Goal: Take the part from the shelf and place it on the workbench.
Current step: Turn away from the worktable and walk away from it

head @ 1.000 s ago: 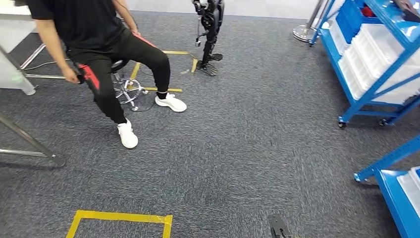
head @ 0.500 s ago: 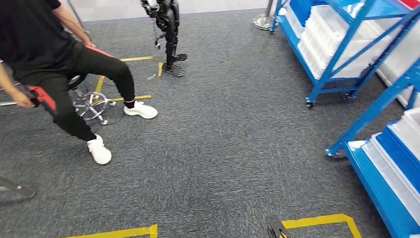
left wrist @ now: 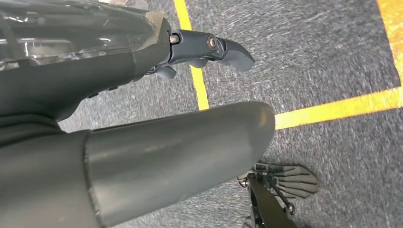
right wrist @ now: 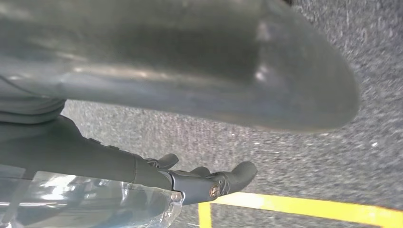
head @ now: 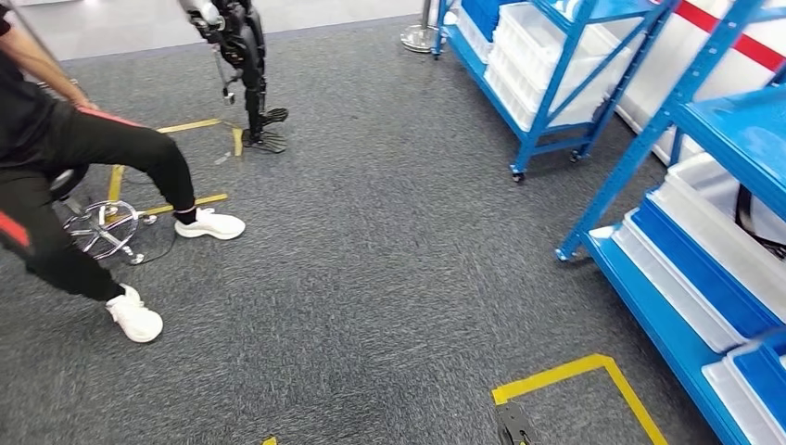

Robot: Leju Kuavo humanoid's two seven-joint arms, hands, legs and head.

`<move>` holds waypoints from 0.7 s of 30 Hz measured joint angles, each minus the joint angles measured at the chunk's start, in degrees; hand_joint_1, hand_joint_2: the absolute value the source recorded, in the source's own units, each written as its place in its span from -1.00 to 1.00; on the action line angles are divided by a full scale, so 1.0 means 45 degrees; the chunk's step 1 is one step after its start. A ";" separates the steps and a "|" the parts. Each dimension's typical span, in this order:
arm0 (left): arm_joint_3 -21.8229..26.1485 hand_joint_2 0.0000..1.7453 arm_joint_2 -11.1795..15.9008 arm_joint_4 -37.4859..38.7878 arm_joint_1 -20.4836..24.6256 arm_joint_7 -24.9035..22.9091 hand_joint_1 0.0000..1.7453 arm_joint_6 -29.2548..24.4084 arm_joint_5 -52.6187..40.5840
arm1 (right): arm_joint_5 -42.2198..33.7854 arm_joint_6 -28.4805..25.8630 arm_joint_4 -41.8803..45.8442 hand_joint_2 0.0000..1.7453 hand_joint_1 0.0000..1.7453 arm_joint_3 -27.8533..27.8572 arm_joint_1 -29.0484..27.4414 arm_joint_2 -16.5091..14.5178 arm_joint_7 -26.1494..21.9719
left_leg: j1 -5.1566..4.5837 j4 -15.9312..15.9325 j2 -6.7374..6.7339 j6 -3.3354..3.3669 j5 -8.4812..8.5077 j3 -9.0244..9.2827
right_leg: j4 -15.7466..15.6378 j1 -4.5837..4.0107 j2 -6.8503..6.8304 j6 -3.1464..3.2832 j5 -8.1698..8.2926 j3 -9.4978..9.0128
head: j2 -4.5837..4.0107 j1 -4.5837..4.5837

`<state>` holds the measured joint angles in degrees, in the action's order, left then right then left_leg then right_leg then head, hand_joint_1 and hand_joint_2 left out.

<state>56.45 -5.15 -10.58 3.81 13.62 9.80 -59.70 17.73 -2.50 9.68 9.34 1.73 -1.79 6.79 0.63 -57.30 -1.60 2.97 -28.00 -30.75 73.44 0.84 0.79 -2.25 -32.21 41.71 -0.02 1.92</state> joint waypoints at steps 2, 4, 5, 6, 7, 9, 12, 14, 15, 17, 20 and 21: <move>-0.0001 -1.00 0.0000 0.0000 0.0008 0.0000 -1.00 -0.0006 -0.0037 | 0.0039 -0.0002 0.0000 -1.00 -1.00 0.0002 -0.0029 0.0006 0.0006 | -0.0007 -0.0003 -0.0314 -0.0029 -0.0025 0.0011 | -0.0245 0.0061 -0.0104 -0.0213 0.0196 -0.0186 | 0.0000 0.0001; -0.0004 -1.00 -0.0007 -0.0001 0.0018 0.0006 -1.00 -0.0017 -0.0083 | 0.0074 -0.0007 0.0001 -1.00 -1.00 0.0003 -0.0019 0.0017 0.0017 | -0.0028 -0.0015 -0.0586 -0.0120 -0.0086 0.0074 | -0.2073 0.0108 -0.0582 -0.0405 0.0805 -0.1203 | 0.0000 0.0006; -0.0004 -1.00 -0.0006 -0.0001 0.0018 0.0013 -1.00 -0.0024 -0.0117 | 0.0085 -0.0011 0.0002 -1.00 -1.00 0.0004 0.0005 0.0022 0.0030 | -0.0063 -0.0026 -0.0708 -0.0196 -0.0138 0.0114 | -0.2859 0.0086 -0.0866 -0.0409 0.1041 -0.1650 | 0.0000 -0.0001; -0.0004 -1.00 -0.0001 -0.0001 0.0021 0.0024 -1.00 -0.0032 -0.0151 | 0.0096 -0.0017 0.0004 -1.00 -1.00 0.0005 0.0027 0.0023 0.0042 | -0.0100 -0.0036 -0.0823 -0.0273 -0.0185 0.0159 | -0.3342 0.0056 -0.1067 -0.0347 0.1176 -0.1930 | 0.0000 -0.0015; -0.0005 -1.00 0.0007 -0.0001 0.0028 0.0036 -1.00 -0.0038 -0.0179 | 0.0104 -0.0022 0.0004 -1.00 -1.00 0.0006 0.0039 0.0021 0.0055 | -0.0128 -0.0038 -0.0935 -0.0343 -0.0225 0.0200 | -0.3496 0.0009 -0.1147 -0.0255 0.1210 -0.2011 | 0.0000 -0.0026; -0.0005 -1.00 0.0005 0.0000 0.0049 0.0055 -1.00 -0.0041 -0.0200 | 0.0112 -0.0030 0.0001 -1.00 -1.00 0.0010 0.0017 0.0034 0.0067 | -0.0085 -0.0027 -0.1131 -0.0477 -0.0290 0.0279 | -0.3506 0.0001 -0.0841 -0.0072 0.1255 -0.1986 | 0.0000 -0.0046; -0.0010 -1.00 -0.0022 0.0001 0.0057 0.0075 -1.00 -0.0039 -0.0203 | 0.0118 -0.0035 0.0000 -1.00 -1.00 0.0016 0.0001 0.0038 0.0079 | 0.0046 -0.0944 -0.0404 -0.0648 -0.0969 -0.0067 | -0.3566 0.0131 -0.0402 0.0214 0.1327 -0.2015 | 0.0000 -0.0084; -0.0012 -1.00 -0.0034 0.0004 0.0016 0.0086 -1.00 -0.0039 -0.0203 | 0.0118 -0.0040 0.0000 -1.00 -1.00 0.0021 0.0041 0.0045 0.0081 | 0.0067 -0.2621 0.0203 -0.0664 -0.1808 -0.0880 | -0.3557 0.0090 -0.0100 0.0338 0.1347 -0.1992 | 0.0000 -0.0107; -0.0011 -1.00 -0.0030 0.0005 -0.0008 0.0086 -1.00 -0.0040 -0.0203 | 0.0118 -0.0041 0.0000 -1.00 -1.00 0.0022 0.0047 0.0045 0.0080 | 0.0071 -0.3341 0.0318 -0.0666 -0.2044 -0.1266 | -0.3552 0.0059 0.0071 0.0369 0.1352 -0.1992 | 0.0000 -0.0108; -0.0009 -1.00 -0.0024 0.0005 -0.0029 0.0085 -1.00 -0.0045 -0.0211 | 0.0118 -0.0042 0.0000 -1.00 -1.00 0.0023 0.0021 0.0044 0.0080 | 0.0092 -0.3573 0.0397 -0.0656 -0.1768 -0.1507 | -0.3534 0.0021 0.0428 0.0367 0.1351 -0.2015 | 0.0000 -0.0109; -0.0042 -1.00 -0.0023 0.0005 -0.0015 0.0091 -1.00 -0.0119 -0.0323 | 0.0136 -0.0043 0.0000 -1.00 -1.00 0.0026 0.0032 0.0042 0.0080 | 0.0216 -0.1289 0.0923 -0.0644 -0.0424 -0.0563 | -0.3455 -0.0019 0.0944 0.0328 0.1336 -0.2022 | 0.0000 -0.0105; -0.0061 -1.00 -0.0022 0.0005 -0.0010 0.0092 -1.00 -0.0149 -0.0370 | 0.0146 -0.0044 0.0000 -1.00 -1.00 0.0026 0.0043 0.0044 0.0080 | 0.0236 -0.0694 0.1132 -0.0638 -0.0196 -0.0313 | -0.3431 -0.0037 0.1093 0.0273 0.1339 -0.1985 | 0.0000 -0.0097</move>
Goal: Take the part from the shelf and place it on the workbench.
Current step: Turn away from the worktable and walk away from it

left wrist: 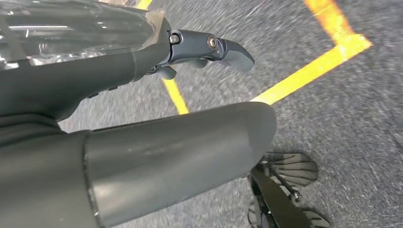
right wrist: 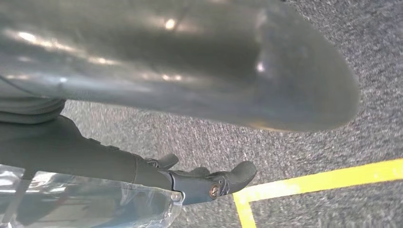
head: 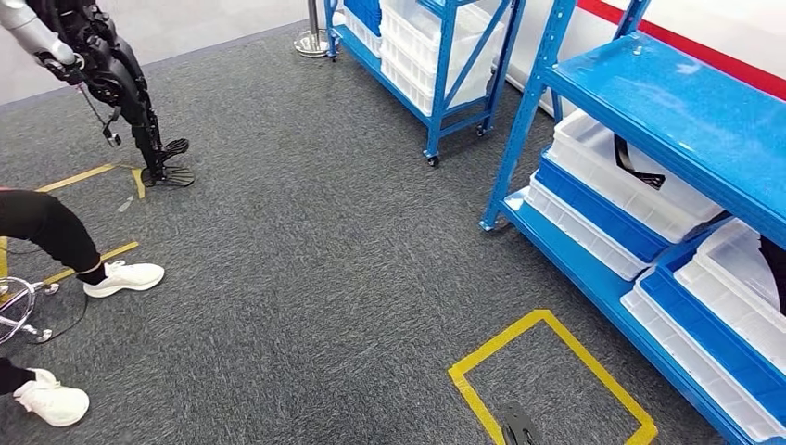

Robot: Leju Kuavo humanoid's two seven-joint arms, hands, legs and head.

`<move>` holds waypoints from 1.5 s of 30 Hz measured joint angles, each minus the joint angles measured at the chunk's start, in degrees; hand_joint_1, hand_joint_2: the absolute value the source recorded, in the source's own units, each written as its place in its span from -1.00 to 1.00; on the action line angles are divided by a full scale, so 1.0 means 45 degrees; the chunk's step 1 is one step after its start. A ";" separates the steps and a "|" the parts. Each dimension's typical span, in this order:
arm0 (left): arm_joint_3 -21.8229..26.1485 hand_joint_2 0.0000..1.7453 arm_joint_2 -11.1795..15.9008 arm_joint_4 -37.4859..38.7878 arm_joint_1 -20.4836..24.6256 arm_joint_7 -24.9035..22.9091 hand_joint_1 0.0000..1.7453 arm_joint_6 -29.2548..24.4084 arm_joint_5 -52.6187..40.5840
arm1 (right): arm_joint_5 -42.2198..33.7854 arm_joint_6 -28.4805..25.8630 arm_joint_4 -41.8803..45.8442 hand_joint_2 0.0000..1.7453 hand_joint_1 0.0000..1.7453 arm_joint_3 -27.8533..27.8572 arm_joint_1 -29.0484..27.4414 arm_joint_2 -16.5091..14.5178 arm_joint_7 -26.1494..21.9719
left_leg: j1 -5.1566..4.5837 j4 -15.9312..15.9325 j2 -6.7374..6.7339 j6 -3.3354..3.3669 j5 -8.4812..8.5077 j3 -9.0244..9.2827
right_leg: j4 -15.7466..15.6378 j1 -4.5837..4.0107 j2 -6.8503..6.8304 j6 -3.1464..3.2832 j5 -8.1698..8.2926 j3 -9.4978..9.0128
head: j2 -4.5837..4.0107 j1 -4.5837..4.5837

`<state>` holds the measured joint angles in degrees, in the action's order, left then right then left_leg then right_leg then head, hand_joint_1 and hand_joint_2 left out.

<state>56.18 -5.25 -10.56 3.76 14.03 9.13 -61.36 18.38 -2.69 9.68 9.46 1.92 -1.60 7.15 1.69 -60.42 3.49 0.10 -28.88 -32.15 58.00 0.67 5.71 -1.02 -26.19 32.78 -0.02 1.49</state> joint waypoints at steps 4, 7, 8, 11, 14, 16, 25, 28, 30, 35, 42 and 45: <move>-0.0026 -1.00 -0.0005 0.0000 0.0033 -0.0001 -1.00 -0.0061 -0.0080 | 0.0023 -0.0004 -0.0001 -1.00 -1.00 0.0001 -0.0080 0.0012 0.0000 | -0.0122 0.0378 -0.0180 0.0268 0.0119 0.0129 | 0.0018 0.0044 0.0227 -0.0306 0.0070 0.0251 | 0.0000 0.0010; -0.0067 -1.00 0.0007 0.0000 0.0037 0.0027 -1.00 -0.0076 -0.0081 | 0.0057 0.0016 -0.0002 -1.00 -1.00 -0.0002 -0.0065 0.0000 -0.0008 | -0.0156 0.0515 -0.0666 0.0532 0.0226 0.0154 | 0.1410 0.0023 -0.0784 -0.0254 -0.0640 0.0999 | 0.0000 0.0050; -0.0083 -1.00 0.0017 0.0000 0.0022 0.0036 -1.00 -0.0076 -0.0084 | 0.0086 0.0024 -0.0001 -1.00 -1.00 -0.0004 -0.0035 0.0001 -0.0013 | -0.0182 0.0520 -0.0850 0.0569 0.0222 0.0141 | 0.2309 0.0017 -0.0998 -0.0211 -0.1033 0.1434 | 0.0000 0.0063; -0.0111 -1.00 0.0027 0.0000 0.0010 0.0115 -1.00 -0.0075 -0.0097 | 0.0173 0.0028 0.0000 -1.00 -1.00 -0.0004 -0.0048 0.0013 -0.0019 | -0.0215 0.0517 -0.1367 0.0577 0.0205 0.0119 | 0.3585 0.0048 -0.1147 -0.0342 -0.1424 0.1979 | 0.0000 0.0065; -0.0123 -1.00 -0.0004 0.0000 0.0034 0.0288 -1.00 -0.0075 -0.0105 | 0.0215 0.0005 0.0000 -1.00 -1.00 -0.0004 -0.0050 0.0027 -0.0018 | -0.0247 0.0498 -0.1789 0.0461 0.0132 0.0186 | 0.1106 0.0084 -0.1721 -0.0643 -0.0567 0.0546 | 0.0000 0.0065; -0.0124 -1.00 -0.0004 -0.0003 0.0062 0.0339 -1.00 -0.0084 -0.0113 | 0.0227 -0.0025 0.0000 -1.00 -1.00 0.0000 -0.0013 0.0024 -0.0012 | -0.0310 0.0484 -0.2016 0.0310 0.0052 0.0273 | 0.0110 0.0029 -0.2041 -0.0560 -0.0245 -0.0032 | 0.0000 0.0048; -0.0136 -1.00 -0.0055 0.0000 0.0211 0.0365 -1.00 -0.0136 -0.0124 | 0.0257 -0.0076 -0.0001 -1.00 -1.00 0.0068 0.0009 0.0028 0.0101 | -0.0140 -0.3033 -0.0780 -0.0023 -0.1754 -0.1295 | -0.0037 0.0071 -0.0852 0.0065 -0.0085 -0.0075 | 0.0000 -0.0016; -0.0135 -1.00 -0.0056 0.0000 0.0213 0.0369 -1.00 -0.0149 -0.0124 | 0.0258 -0.0078 -0.0001 -1.00 -1.00 0.0100 -0.0005 0.0018 0.0125 | -0.0131 -0.1887 -0.0557 0.0100 -0.0660 -0.0921 | -0.0026 0.0031 -0.0317 0.0061 -0.0087 -0.0143 | 0.0000 -0.0016; -0.0137 -1.00 -0.0056 0.0000 0.0218 0.0390 -1.00 -0.0197 -0.0124 | 0.0266 -0.0080 0.0000 -1.00 -1.00 0.0110 0.0029 0.0004 0.0160 | -0.0110 -0.0284 -0.0021 0.0162 0.0047 -0.0210 | -0.0005 -0.0015 0.0008 0.0029 -0.0088 -0.0148 | 0.0000 -0.0010; -0.0140 -1.00 -0.0102 -0.0002 0.0265 0.0551 -1.00 -0.0333 -0.0124 | 0.0296 -0.0086 -0.0004 -1.00 -1.00 0.0121 -0.0019 -0.0010 0.0257 | -0.0197 0.0514 -0.0234 0.0372 0.0282 0.0095 | 0.0092 0.0005 0.0279 -0.0287 -0.0069 0.0199 | 0.0000 0.0002; -0.0137 -1.00 -0.0134 -0.0005 0.0241 0.0749 -1.00 -0.0536 -0.0124 | 0.0310 -0.0091 -0.0005 -1.00 -1.00 0.0135 0.0009 -0.0012 0.0234 | -0.0235 0.0675 -0.1467 0.0575 0.0331 0.0125 | 0.3315 0.0070 -0.1197 -0.0446 -0.1386 0.1749 | 0.0000 0.0067; -0.0137 -1.00 -0.0163 -0.0005 0.0237 0.0787 -1.00 -0.0555 -0.0120 | 0.0351 -0.0091 -0.0001 -1.00 -1.00 0.0142 0.0012 -0.0006 0.0226 | -0.0266 0.0646 -0.1882 0.0418 0.0230 0.0224 | 0.0653 0.0122 -0.1998 -0.0720 -0.0458 0.0260 | 0.0000 0.0070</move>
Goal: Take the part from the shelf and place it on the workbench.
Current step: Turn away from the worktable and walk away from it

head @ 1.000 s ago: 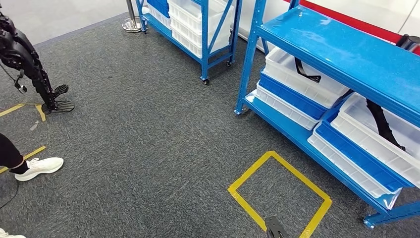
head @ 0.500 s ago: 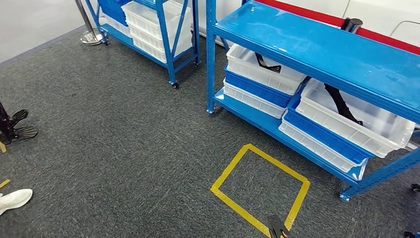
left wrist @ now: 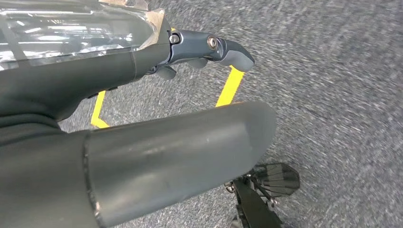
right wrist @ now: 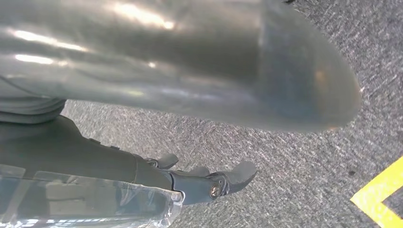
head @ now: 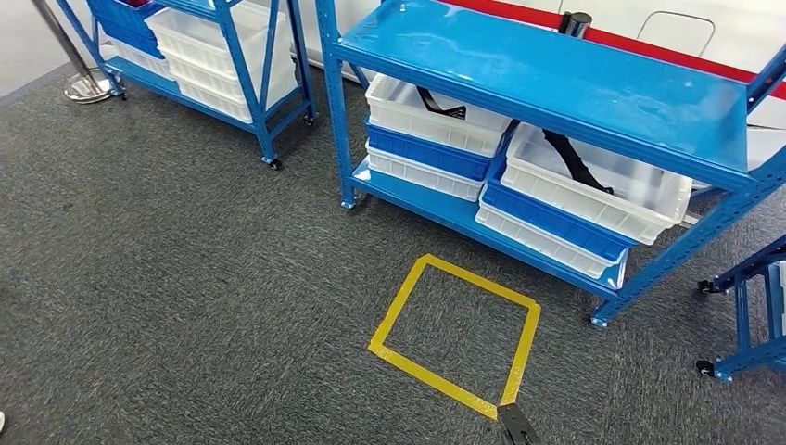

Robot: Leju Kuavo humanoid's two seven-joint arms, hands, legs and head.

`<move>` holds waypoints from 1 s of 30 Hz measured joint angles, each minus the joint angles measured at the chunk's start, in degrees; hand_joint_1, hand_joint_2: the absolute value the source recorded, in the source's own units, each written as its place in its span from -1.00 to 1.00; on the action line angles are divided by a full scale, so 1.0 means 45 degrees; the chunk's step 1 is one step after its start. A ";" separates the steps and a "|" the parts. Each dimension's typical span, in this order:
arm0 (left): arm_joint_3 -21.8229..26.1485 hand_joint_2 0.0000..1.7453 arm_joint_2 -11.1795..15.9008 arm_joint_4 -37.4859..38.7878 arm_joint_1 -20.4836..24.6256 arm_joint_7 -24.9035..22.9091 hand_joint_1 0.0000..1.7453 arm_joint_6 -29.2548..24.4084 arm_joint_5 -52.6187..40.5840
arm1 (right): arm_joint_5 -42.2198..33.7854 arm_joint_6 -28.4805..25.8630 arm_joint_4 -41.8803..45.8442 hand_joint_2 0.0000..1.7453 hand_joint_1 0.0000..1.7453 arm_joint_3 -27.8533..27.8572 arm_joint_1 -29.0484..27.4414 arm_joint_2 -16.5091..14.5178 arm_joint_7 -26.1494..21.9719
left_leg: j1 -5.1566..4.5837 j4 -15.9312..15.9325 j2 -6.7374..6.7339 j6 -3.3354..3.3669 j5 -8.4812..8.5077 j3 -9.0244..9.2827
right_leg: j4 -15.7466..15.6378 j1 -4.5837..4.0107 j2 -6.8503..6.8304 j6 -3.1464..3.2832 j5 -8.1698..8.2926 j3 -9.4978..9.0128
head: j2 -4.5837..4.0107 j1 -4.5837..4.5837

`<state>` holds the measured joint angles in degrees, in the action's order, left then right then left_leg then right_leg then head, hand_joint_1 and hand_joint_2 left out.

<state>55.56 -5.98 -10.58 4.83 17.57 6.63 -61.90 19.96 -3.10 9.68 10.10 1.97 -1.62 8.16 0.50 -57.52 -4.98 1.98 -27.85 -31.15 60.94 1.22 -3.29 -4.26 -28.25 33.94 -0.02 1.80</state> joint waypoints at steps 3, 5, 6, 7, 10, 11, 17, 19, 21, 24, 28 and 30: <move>0.0000 -1.00 0.0006 0.0000 0.0008 0.0013 -1.00 -0.0011 0.0001 | 0.0018 0.0000 -0.0001 -1.00 -1.00 0.0007 0.0018 -0.0011 -0.0010 | -0.0081 -0.0007 -0.0364 -0.0214 -0.0107 0.0163 | -0.0711 -0.0099 -0.0226 0.0212 0.0304 -0.0392 | 0.0000 -0.0035; 0.0000 -1.00 -0.0005 0.0000 0.0032 0.0021 -1.00 -0.0021 0.0001 | 0.0023 0.0000 -0.0004 -1.00 -1.00 0.0016 -0.0013 -0.0015 -0.0015 | 0.0010 -0.0056 -0.0306 -0.0369 -0.0231 0.0237 | -0.0745 -0.0011 0.0107 0.0401 0.0345 -0.0395 | 0.0000 -0.0050; -0.0002 -1.00 -0.0013 0.0001 0.0038 0.0035 -1.00 -0.0035 0.0001 | 0.0038 -0.0001 -0.0002 -1.00 -1.00 0.0022 -0.0018 -0.0018 -0.0018 | 0.0065 -0.0296 -0.0010 -0.0435 -0.0442 0.0167 | -0.0767 0.0039 0.0252 0.0516 0.0371 -0.0408 | 0.0000 -0.0063; -0.0005 -1.00 -0.0022 0.0002 0.0033 0.0052 -1.00 -0.0060 0.0006 | 0.0091 -0.0033 -0.0001 -1.00 -1.00 0.0027 -0.0002 -0.0020 -0.0023 | 0.0112 -0.0805 0.0383 -0.0490 -0.0782 -0.0042 | -0.0785 0.0093 0.0376 0.0625 0.0392 -0.0451 | 0.0000 -0.0075; -0.0005 -1.00 -0.0018 0.0005 -0.0030 0.0094 -1.00 -0.0159 0.0029 | 0.0468 -0.0287 0.0001 -1.00 -1.00 0.0024 0.0035 -0.0012 -0.0032 | 0.0138 -0.3287 0.1102 -0.0518 -0.1872 -0.1280 | -0.0774 0.0025 0.0722 0.0807 0.0401 -0.0439 | 0.0000 -0.0099; -0.0002 -1.00 -0.0015 0.0005 -0.0051 0.0100 -1.00 -0.0187 0.0034 | 0.0567 -0.0346 0.0001 -1.00 -1.00 0.0021 0.0025 -0.0010 -0.0039 | 0.0139 -0.3698 0.1137 -0.0515 -0.1883 -0.1557 | -0.0769 0.0001 0.0837 0.0823 0.0401 -0.0446 | 0.0000 -0.0102; 0.0000 -1.00 -0.0005 0.0005 -0.0063 0.0121 -1.00 -0.0239 0.0044 | 0.0753 -0.0368 0.0001 -1.00 -1.00 0.0007 0.0025 -0.0010 -0.0153 | 0.0160 -0.0295 0.1275 -0.0427 0.0098 -0.0296 | -0.0673 -0.0156 0.1208 0.0716 0.0319 -0.0438 | 0.0000 -0.0086; 0.0004 -1.00 -0.0019 0.0005 -0.0079 0.0121 -1.00 -0.0240 0.0050 | 0.0806 -0.0372 0.0001 -1.00 -1.00 -0.0006 0.0010 0.0002 -0.0155 | 0.0120 -0.0192 0.1295 -0.0433 0.0112 -0.0297 | -0.0667 -0.0185 0.1216 0.0727 0.0297 -0.0368 | 0.0000 -0.0073; 0.0009 -1.00 -0.0019 0.0005 -0.0096 0.0125 -1.00 -0.0256 0.0069 | 0.0847 -0.0374 0.0001 -1.00 -1.00 -0.0035 -0.0007 -0.0011 -0.0183 | 0.0055 -0.0187 0.1307 -0.0406 0.0120 -0.0301 | -0.0700 -0.0177 0.1203 0.0709 0.0307 -0.0333 | 0.0000 -0.0073; 0.0010 -1.00 -0.0007 0.0005 -0.0106 0.0138 -1.00 -0.0324 0.0120 | 0.0940 -0.0374 0.0000 -1.00 -1.00 -0.0063 -0.0005 -0.0024 -0.0227 | -0.0056 -0.0195 0.1312 -0.0292 0.0130 -0.0325 | -0.0735 -0.0148 0.1194 0.0558 0.0348 -0.0371 | 0.0000 -0.0076; 0.0010 -1.00 -0.0011 0.0005 -0.0120 0.0146 -1.00 -0.0409 0.0137 | 0.1014 -0.0374 0.0001 -1.00 -1.00 -0.0069 -0.0018 -0.0018 -0.0226 | -0.0086 -0.0204 0.1310 -0.0244 0.0149 -0.0346 | -0.0754 -0.0119 0.1196 0.0485 0.0380 -0.0398 | 0.0000 -0.0078; 0.0010 -1.00 -0.0011 0.0005 -0.0118 0.0146 -1.00 -0.0430 0.0146 | 0.1021 -0.0370 0.0001 -1.00 -1.00 -0.0074 -0.0014 -0.0018 -0.0223 | -0.0089 -0.0206 0.1310 -0.0237 0.0145 -0.0345 | -0.0756 -0.0116 0.1195 0.0483 0.0379 -0.0397 | 0.0000 -0.0079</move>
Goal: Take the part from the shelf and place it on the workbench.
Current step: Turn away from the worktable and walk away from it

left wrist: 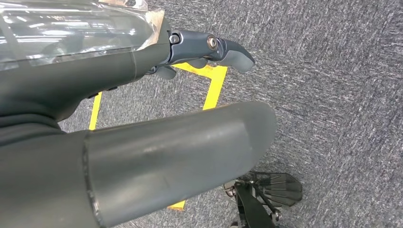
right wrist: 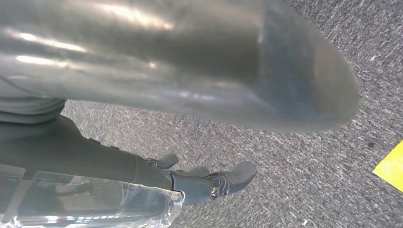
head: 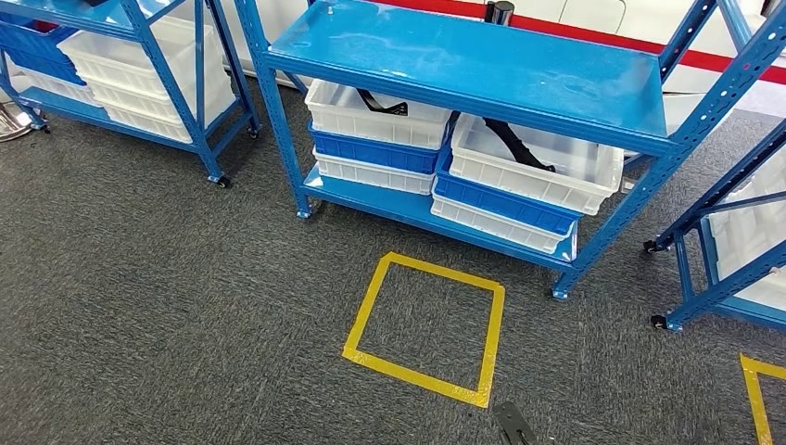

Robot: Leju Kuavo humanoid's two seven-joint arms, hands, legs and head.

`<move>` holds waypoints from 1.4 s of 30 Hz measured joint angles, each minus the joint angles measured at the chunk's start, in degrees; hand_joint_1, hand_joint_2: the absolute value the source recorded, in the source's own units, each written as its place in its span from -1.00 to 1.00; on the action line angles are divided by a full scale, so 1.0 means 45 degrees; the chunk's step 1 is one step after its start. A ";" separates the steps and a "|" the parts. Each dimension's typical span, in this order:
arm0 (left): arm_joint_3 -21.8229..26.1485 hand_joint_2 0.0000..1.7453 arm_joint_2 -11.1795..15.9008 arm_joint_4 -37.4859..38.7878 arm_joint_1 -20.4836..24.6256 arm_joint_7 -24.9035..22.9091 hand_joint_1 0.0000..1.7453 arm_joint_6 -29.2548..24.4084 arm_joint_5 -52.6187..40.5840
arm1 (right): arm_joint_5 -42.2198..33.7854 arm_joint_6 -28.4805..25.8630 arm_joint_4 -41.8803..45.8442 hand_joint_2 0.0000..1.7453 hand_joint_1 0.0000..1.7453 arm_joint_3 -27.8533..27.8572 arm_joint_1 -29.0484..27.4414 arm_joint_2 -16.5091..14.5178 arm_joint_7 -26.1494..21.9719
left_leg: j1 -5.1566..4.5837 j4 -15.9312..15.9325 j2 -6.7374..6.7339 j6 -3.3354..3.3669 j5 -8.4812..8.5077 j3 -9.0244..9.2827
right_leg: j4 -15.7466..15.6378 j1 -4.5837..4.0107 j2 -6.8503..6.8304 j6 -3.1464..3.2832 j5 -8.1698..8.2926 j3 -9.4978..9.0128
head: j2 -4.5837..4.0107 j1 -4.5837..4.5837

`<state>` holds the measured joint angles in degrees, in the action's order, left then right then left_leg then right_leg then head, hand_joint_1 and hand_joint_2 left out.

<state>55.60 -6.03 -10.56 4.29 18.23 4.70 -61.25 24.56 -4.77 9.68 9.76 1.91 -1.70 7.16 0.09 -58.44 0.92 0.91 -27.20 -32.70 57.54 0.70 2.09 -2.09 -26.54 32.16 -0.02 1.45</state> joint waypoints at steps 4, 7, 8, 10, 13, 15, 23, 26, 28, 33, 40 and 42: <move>0.0000 -1.00 -0.0002 0.0000 0.0000 -0.0009 -1.00 -0.0031 0.0011 | 0.0022 0.0006 0.0000 -1.00 -1.00 -0.0004 0.0000 0.0000 0.0017 | 0.0003 0.0000 -0.0002 0.0005 -0.0003 0.0004 | 0.0000 -0.0006 0.0000 -0.0002 -0.0001 0.0003 | 0.0000 -0.0001; 0.0000 -1.00 0.0008 -0.0002 0.0005 -0.0023 -1.00 -0.0038 0.0011 | 0.0027 0.0005 0.0000 -1.00 -1.00 -0.0004 -0.0002 -0.0024 0.0017 | -0.0010 -0.0017 -0.0007 0.0130 -0.0013 -0.0003 | -0.0087 0.0081 0.0010 -0.0107 0.0056 -0.0019 | 0.0000 -0.0007; 0.0000 -1.00 0.0010 -0.0004 0.0012 -0.0024 -1.00 -0.0039 0.0011 | 0.0030 0.0004 0.0000 -1.00 -1.00 -0.0004 -0.0002 -0.0033 0.0017 | 0.0011 0.0065 -0.0019 0.0219 0.0031 0.0031 | -0.0142 0.0085 0.0017 -0.0174 0.0085 -0.0033 | 0.0000 -0.0009; 0.0000 -1.00 -0.0005 -0.0005 0.0021 -0.0028 -1.00 -0.0039 0.0010 | 0.0050 -0.0001 0.0000 -1.00 -1.00 -0.0004 0.0002 -0.0020 0.0017 | 0.0105 0.0396 -0.0088 0.0364 0.0202 0.0189 | 0.0078 0.0056 -0.0077 -0.0219 -0.0046 0.0091 | 0.0000 0.0006; 0.0004 -1.00 -0.0013 -0.0005 0.0017 -0.0034 -1.00 -0.0040 0.0008 | 0.0090 -0.0004 0.0000 -1.00 -1.00 -0.0025 0.0023 -0.0001 0.0017 | 0.0209 0.0658 -0.0233 0.0434 0.0338 0.0313 | 0.2141 0.0081 -0.0251 -0.0087 -0.1002 0.1075 | 0.0000 0.0039; 0.0005 -1.00 -0.0011 -0.0005 0.0011 -0.0034 -1.00 -0.0041 0.0008 | 0.0120 -0.0004 -0.0001 -1.00 -1.00 -0.0050 -0.0005 0.0009 0.0018 | 0.0250 0.0650 -0.0299 0.0363 0.0324 0.0301 | 0.3331 0.0192 -0.0291 -0.0181 -0.1384 0.1634 | 0.0000 0.0035; 0.0005 -1.00 0.0047 -0.0011 0.0015 -0.0096 -1.00 -0.0052 -0.0013 | 0.0222 -0.0009 -0.0002 -1.00 -1.00 -0.0096 0.0003 -0.0029 0.0028 | 0.0540 0.0235 -0.0314 -0.0506 -0.0030 0.0279 | 0.0246 0.0463 -0.0371 -0.0414 -0.0332 -0.0105 | 0.0000 0.0041; 0.0001 -1.00 0.0019 -0.0010 0.0022 -0.0136 -1.00 -0.0058 -0.0018 | 0.0245 -0.0018 0.0000 -1.00 -1.00 -0.0096 -0.0009 -0.0006 0.0032 | 0.0614 -0.0376 -0.0313 -0.0547 -0.0430 0.0025 | 0.0273 0.0416 -0.0342 -0.0098 -0.0342 -0.0127 | 0.0000 0.0007; 0.0000 -1.00 0.0017 -0.0010 0.0027 -0.0171 -1.00 -0.0064 -0.0016 | 0.0258 -0.0022 0.0000 -1.00 -1.00 -0.0096 -0.0009 -0.0001 0.0028 | 0.0544 -0.2016 -0.0302 -0.0490 -0.1217 -0.0811 | 0.0270 0.0326 -0.0338 0.0038 -0.0377 -0.0146 | 0.0000 -0.0011; 0.0005 -1.00 0.0021 -0.0010 -0.0012 -0.0245 -1.00 -0.0079 0.0008 | 0.0340 -0.0018 0.0000 -1.00 -1.00 -0.0101 -0.0009 -0.0010 0.0019 | 0.0240 -0.2461 -0.0233 0.0031 -0.0581 -0.1399 | 0.0270 0.0025 -0.0283 0.0265 -0.0524 -0.0340 | 0.0000 -0.0011; 0.0011 -1.00 0.0104 -0.0010 -0.0008 -0.0253 -1.00 -0.0120 0.0025 | 0.0368 0.0005 0.0000 -1.00 -1.00 -0.0107 -0.0012 -0.0117 0.0007 | -0.0087 0.0019 -0.0144 0.0469 0.0220 -0.0313 | 0.0337 -0.0013 -0.0259 0.0076 -0.0728 -0.0293 | 0.0000 -0.0001; 0.0012 -1.00 0.0103 -0.0010 -0.0006 -0.0253 -1.00 -0.0124 0.0025 | 0.0337 0.0002 0.0000 -1.00 -1.00 -0.0109 0.0002 -0.0117 0.0001 | -0.0012 0.0262 -0.0175 0.0486 0.0290 -0.0124 | 0.1183 -0.0024 -0.0319 0.0074 -0.1131 0.0114 | 0.0000 0.0019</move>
<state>55.66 -5.57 -10.60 4.27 17.09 4.14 -61.13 26.07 -4.76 9.68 9.27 1.92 -2.23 7.16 0.04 -57.27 0.13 3.10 -25.89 -33.25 62.86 0.59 0.66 -1.76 -31.63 32.67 -0.02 1.54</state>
